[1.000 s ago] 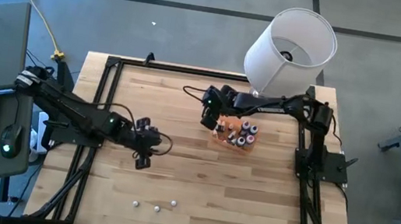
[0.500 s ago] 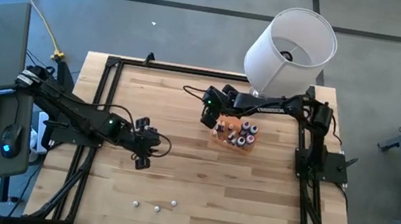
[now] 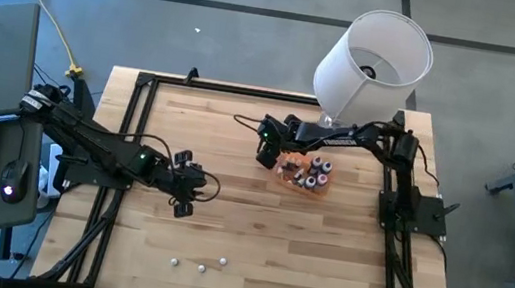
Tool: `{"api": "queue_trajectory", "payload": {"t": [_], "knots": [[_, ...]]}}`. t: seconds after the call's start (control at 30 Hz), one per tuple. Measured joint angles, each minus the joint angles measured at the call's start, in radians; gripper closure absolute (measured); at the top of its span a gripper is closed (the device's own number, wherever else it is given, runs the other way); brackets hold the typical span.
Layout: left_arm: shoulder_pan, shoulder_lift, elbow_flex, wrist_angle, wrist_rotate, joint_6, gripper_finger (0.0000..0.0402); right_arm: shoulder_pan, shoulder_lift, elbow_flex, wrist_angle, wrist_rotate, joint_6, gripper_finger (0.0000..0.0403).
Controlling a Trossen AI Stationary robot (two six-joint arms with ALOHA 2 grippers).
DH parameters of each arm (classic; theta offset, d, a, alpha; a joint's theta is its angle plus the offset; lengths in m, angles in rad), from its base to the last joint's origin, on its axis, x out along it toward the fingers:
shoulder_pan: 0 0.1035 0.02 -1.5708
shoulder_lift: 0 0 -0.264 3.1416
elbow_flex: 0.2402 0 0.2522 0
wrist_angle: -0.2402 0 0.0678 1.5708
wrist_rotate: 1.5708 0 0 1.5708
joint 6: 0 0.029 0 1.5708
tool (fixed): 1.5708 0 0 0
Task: Pick & Place food coloring
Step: Put the small green food coloring bottle into the orange container
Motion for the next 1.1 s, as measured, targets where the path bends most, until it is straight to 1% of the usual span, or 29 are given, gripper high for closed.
{"api": "queue_trajectory", "payload": {"t": [0.3, 0.4, 0.5, 0.63, 0.87, 0.97, 1.1], "knots": [[0.0, 0.0, 0.0, -0.008, -0.002, 0.0, 0.0259, -0.002, 0.002, -0.002, -0.056, -0.006, -0.012, 0.0251], [0.0, 0.0, 0.0, -0.008, -0.003, 0.0, 0.0259, -0.002, 0.002, -0.003, -0.084, -0.03, -0.013, 0.0251], [0.0, 0.0, 0.0, -0.008, -0.003, 0.0, 0.0259, -0.002, 0.002, -0.003, -0.076, -0.036, -0.009, 0.0251], [0.0, 0.0, 0.0, -0.008, -0.003, 0.0, 0.0259, -0.005, 0.002, -0.003, -0.062, 0.029, 0.045, 0.0251], [0.0, 0.0, 0.0, -0.009, -0.002, 0.0, 0.0259, -0.017, 0.021, 0.001, -0.044, -0.004, 0.07, 0.0252], [0.0, 0.0, 0.0, -0.016, 0.0, 0.0, 0.0259, -0.021, 0.034, 0.003, -0.044, -0.015, 0.07, 0.0258], [0.0, 0.0, 0.0, -0.024, 0.002, 0.0, 0.0259, -0.022, 0.031, 0.002, -0.052, -0.01, 0.066, 0.028]]}}
